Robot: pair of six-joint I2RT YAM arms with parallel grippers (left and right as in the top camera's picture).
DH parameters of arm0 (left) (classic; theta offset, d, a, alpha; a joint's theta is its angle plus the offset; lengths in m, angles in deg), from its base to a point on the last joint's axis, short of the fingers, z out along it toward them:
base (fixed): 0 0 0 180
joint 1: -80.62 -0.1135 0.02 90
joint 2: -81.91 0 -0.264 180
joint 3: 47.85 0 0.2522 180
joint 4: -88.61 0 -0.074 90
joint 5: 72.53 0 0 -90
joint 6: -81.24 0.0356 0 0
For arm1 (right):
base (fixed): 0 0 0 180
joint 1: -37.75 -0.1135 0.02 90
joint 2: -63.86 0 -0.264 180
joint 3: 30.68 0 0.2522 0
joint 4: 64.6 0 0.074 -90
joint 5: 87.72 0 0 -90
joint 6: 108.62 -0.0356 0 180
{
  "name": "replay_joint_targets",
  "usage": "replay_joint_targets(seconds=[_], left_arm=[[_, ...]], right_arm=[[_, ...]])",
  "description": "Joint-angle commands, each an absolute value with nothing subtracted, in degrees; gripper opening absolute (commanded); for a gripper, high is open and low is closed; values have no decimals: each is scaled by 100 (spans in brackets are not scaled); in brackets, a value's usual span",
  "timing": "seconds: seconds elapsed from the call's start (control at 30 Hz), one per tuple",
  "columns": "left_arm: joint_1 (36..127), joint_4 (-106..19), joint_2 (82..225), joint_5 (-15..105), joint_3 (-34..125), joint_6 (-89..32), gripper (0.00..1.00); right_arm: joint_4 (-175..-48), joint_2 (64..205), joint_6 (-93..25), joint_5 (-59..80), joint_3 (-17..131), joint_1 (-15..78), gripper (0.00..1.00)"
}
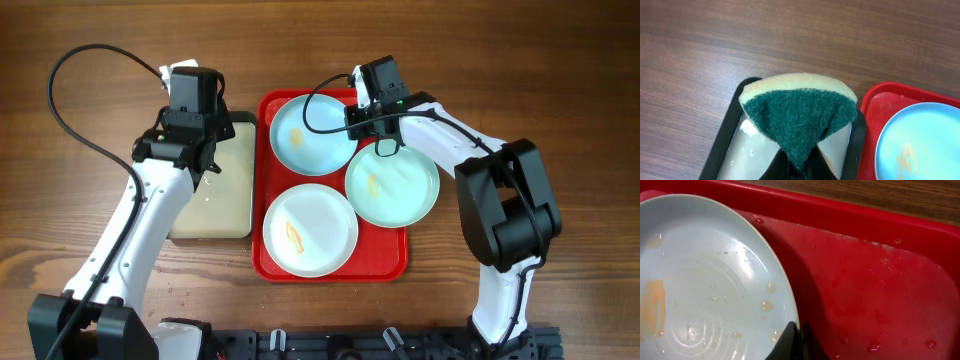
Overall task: Clean dirty plates on tray and stack at the side
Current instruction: 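Scrub the top plate with the sponge held in the left gripper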
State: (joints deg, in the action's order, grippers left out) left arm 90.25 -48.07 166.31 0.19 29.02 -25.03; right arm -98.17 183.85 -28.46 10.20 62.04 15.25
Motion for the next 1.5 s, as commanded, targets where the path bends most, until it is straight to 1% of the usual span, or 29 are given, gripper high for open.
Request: replay_joint_targets(seconds=[0.0, 0.13, 0.17, 0.2, 0.27, 0.37, 0.43, 0.5, 0.53, 0.57, 0.6, 0.63, 0.67, 0.7, 0.8, 0.9, 1.0, 1.17, 1.33, 1.47], left_arm=[[8911, -4311, 16673, 161, 3683, -2245, 4], [8516, -2888, 17337, 1376, 5287, -2248, 4], [8433, -2501, 17645, 1446, 5707, -2243, 4], [8398, -2366, 17807, 1446, 5873, -2243, 4], [8413, -2333, 18220, 1632, 5929, -2243, 4], [8765, -2398, 18736, 2434, 5925, -2272, 4], [8968, -2427, 18963, 2537, 5923, -2359, 4], [9213, -2606, 19225, 2565, 5923, -2621, 4], [9333, -2724, 19335, 2580, 5923, -2639, 4], [9421, -2805, 19409, 2580, 5923, -2639, 4], [9532, -2888, 19499, 2580, 5923, -2639, 4], [9613, -2938, 19547, 2580, 5923, -2639, 4], [9716, -2993, 19604, 2576, 5923, -2637, 4], [9807, -3043, 19652, 2550, 5923, -2637, 4], [9891, -3080, 19743, 2423, 5923, -2639, 4], [9891, -3069, 19800, 2425, 5853, -2729, 4], [9891, -3126, 19829, 1977, 5687, -2916, 4], [9928, -3419, 19927, 2019, 5455, -2919, 4], [9928, -3732, 19938, 2014, 5143, -2921, 4], [9928, -4400, 19938, 2016, 4607, -2919, 4]], right_arm=[[-9802, 18313, -2934, 1123, 6150, 1512, 4], [-9800, 18313, -2938, 1125, 6150, 1512, 4], [-9802, 18313, -2936, 1123, 6150, 1512, 4], [-9804, 18313, -2938, 1123, 6150, 1512, 4], [-9804, 18313, -2934, 1123, 6150, 1512, 4], [-9804, 18313, -3163, 1123, 6150, 1512, 4], [-9811, 18313, -3482, 1123, 6150, 1512, 4], [-9839, 18313, -3531, 1123, 6150, 1512, 4], [-9868, 18313, -3531, 1123, 6150, 1512, 10], [-9898, 18313, -3531, 1125, 6150, 1512, 27], [-9918, 18313, -3533, 1123, 6150, 1512, 28], [-9931, 18313, -3531, 1123, 6147, 1512, 27], [-9940, 18313, -3533, 1125, 6147, 1512, 8], [-9942, 18313, -3533, 1125, 6147, 1512, 4], [-9946, 18313, -3548, 1127, 6150, 1512, 4], [-9981, 18313, -3854, 1125, 6147, 1512, 4], [-10064, 18313, -4138, 1127, 6147, 1512, 4], [-10117, 18313, -4134, 1477, 6147, 1512, 4], [-10147, 18313, -4114, 1475, 6147, 1512, 4], [-10156, 18313, -4110, 1475, 6147, 1512, 4]])
